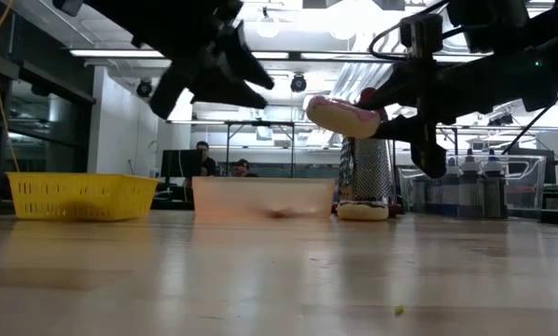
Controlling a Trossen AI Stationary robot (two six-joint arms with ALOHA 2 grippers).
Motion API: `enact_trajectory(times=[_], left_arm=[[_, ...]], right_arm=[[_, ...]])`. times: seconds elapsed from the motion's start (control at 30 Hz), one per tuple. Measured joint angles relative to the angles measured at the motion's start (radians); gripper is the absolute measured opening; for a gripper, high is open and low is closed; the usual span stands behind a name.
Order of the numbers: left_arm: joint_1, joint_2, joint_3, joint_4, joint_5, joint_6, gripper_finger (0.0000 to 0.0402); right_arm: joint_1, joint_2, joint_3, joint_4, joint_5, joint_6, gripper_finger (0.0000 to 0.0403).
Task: Pick & Place Food Item
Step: Put the pink donut into the yellow bin
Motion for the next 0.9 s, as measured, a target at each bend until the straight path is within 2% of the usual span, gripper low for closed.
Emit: enact_trajectory(times=[0.23, 0.5, 0.9], left_arm=[[-0.026, 0.063, 0.000, 0.175, -0.013, 0.290, 0.0167], [-0.063, 0.101, 0.000, 0.326, 0.000, 0.474, 0.0167], [-0.076, 0.099, 0.000, 0.405, 0.144, 0.713, 0.0167]], right_arm=[[0.039, 0.000, 0.000, 0.037, -0.050, 0.071, 0.0114], [0.075, 0.000, 0.000, 0.095, -0.075, 0.114, 0.0114], [0.122, 0.000, 0.000, 0.140, -0.101, 0.165, 0.0114]])
